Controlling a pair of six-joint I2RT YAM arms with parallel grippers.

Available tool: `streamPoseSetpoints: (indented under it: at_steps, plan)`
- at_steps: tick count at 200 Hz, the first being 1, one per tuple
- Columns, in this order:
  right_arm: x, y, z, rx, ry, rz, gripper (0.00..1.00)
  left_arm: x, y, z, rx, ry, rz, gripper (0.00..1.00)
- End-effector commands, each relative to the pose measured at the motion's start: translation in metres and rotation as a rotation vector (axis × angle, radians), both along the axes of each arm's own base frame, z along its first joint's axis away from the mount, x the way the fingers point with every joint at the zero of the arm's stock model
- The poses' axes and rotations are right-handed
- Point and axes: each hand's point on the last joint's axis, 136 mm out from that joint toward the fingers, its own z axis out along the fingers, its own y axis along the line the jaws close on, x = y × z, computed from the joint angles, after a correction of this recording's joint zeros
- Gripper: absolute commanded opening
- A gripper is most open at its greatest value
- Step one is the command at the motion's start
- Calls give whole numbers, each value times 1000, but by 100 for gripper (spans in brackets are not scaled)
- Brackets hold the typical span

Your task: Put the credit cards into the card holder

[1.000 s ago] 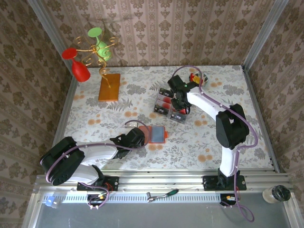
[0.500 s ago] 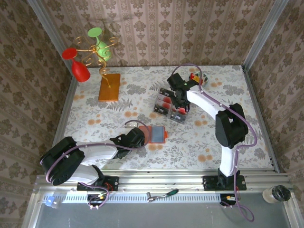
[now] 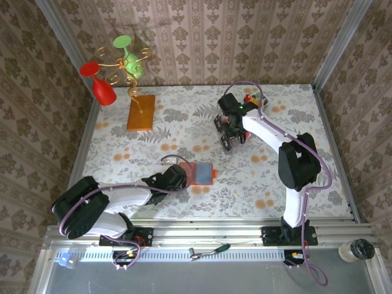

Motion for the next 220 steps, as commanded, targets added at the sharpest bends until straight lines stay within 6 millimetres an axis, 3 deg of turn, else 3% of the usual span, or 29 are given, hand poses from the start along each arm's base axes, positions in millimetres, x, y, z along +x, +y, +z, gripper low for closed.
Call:
streamPoseSetpoints:
  at_steps: [1,47,76,103,150,176,220]
  plan:
    - [0,3,21,20,-26,32,0,0,-2,3,-13,-9,6,71]
    - [-11,37,83,179,-126,89,0,0,1,4,-2,-14,13,70]
    - [-31,68,94,340,-96,117,0,0,4,6,3,-21,22,70]
    - [-56,105,81,469,-27,159,0,-1,8,6,8,-24,34,70]
    - [-101,164,39,591,135,233,0,-6,17,6,5,-28,52,70]
    - [-116,176,11,567,196,249,0,-8,19,5,4,-25,56,70]
    - [-129,184,-16,554,253,251,0,-9,19,4,1,-25,57,70]
